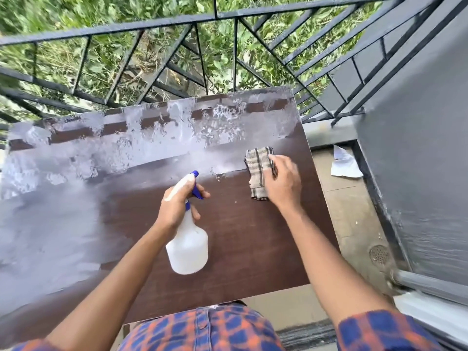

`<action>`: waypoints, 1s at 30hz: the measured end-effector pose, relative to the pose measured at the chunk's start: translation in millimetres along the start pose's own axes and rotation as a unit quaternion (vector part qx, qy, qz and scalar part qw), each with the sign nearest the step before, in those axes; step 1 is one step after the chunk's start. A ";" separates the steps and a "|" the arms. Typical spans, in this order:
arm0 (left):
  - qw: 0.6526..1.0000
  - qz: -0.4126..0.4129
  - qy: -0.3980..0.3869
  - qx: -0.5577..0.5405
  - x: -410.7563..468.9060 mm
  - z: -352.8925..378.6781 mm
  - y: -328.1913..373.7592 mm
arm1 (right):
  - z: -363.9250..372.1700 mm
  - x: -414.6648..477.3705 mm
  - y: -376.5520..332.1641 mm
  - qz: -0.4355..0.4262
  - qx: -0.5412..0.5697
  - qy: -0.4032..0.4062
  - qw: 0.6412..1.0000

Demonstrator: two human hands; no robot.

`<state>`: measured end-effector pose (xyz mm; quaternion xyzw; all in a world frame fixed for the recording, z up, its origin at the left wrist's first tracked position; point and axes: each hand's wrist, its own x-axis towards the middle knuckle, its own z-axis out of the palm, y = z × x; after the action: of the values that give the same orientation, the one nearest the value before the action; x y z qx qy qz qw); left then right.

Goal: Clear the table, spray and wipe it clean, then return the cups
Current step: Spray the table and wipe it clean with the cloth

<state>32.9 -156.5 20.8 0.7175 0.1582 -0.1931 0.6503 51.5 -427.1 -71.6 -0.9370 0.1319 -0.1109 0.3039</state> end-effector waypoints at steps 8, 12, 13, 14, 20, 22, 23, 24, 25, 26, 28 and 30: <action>1.000 0.005 0.000 0.022 -3.1 -1.8 8.6 | 76.7 -21.3 -38.7 0.008 -0.114 -0.046 0.992; 1.000 0.016 0.012 0.016 -1.6 -4.2 8.2 | 94.1 -49.9 -70.0 -0.093 -0.038 -0.094 0.991; 1.000 0.020 0.014 0.019 -1.3 -4.5 8.1 | 97.0 -59.2 -80.2 -0.114 -0.013 -0.115 0.987; 0.999 0.024 0.013 0.023 -1.4 -4.4 8.4 | 98.3 -66.2 -89.6 -0.131 0.014 -0.133 0.982; 1.000 0.008 0.015 0.011 0.3 -3.9 4.6 | 53.7 -26.3 -97.1 0.038 0.203 -0.077 0.975; 1.000 0.005 0.014 -0.014 1.3 -4.1 5.0 | 28.3 5.5 -59.3 0.039 0.172 0.014 0.984; 1.000 0.002 0.015 -0.026 1.5 -4.7 5.4 | 17.6 19.6 -33.7 0.033 0.135 0.043 0.989; 0.999 -0.001 0.014 -0.033 1.6 -4.1 6.3 | 7.5 31.7 -5.7 0.038 0.088 0.061 0.994; 0.999 -0.003 0.016 -0.036 2.0 -6.5 5.5 | 2.3 38.3 20.2 0.056 0.052 0.066 0.995; 0.999 -0.003 0.017 -0.038 2.1 -8.5 4.5 | -0.9 39.8 42.0 0.075 0.025 0.064 0.995; 0.999 0.001 0.017 -0.036 0.8 -9.4 4.1 | 0.2 30.6 66.5 0.057 -0.039 0.049 0.996; 0.999 0.004 0.015 -0.035 -1.2 -12.5 5.5 | 13.1 14.2 65.4 0.018 -0.085 0.034 0.996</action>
<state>35.4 -144.6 27.2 0.6976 0.1717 -0.1744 0.6734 56.8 -475.5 -119.3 -0.9525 0.1680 -0.1255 0.2208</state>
